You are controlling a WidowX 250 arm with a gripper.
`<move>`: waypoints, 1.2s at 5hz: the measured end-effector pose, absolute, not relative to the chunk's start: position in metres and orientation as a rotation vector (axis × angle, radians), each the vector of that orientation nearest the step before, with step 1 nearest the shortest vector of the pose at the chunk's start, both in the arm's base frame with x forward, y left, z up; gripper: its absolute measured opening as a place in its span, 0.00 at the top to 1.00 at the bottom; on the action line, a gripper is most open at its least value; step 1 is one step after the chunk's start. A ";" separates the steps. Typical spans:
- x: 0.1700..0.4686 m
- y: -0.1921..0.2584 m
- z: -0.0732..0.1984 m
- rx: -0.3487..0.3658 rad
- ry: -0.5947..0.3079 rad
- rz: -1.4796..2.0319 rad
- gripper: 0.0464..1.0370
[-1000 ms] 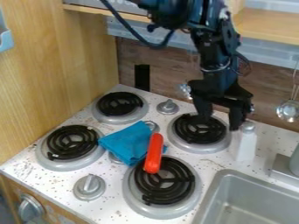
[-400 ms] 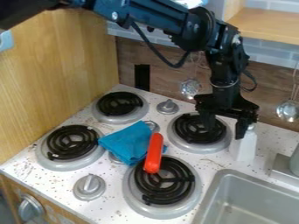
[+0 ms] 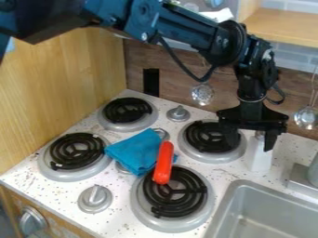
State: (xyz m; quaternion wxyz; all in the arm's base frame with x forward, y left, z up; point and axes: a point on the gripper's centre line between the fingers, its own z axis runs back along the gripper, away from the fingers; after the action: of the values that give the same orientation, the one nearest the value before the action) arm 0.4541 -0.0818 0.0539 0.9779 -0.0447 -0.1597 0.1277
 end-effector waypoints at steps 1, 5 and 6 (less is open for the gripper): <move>0.464 -0.084 0.051 -0.106 -0.330 0.320 0.04; 0.492 -0.101 0.031 -0.127 -0.360 0.375 0.08; 0.498 -0.095 0.030 -0.111 -0.421 0.394 0.22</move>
State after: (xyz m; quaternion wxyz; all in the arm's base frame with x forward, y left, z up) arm 0.4980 -0.0952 0.0296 0.9572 -0.0547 -0.2076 0.1943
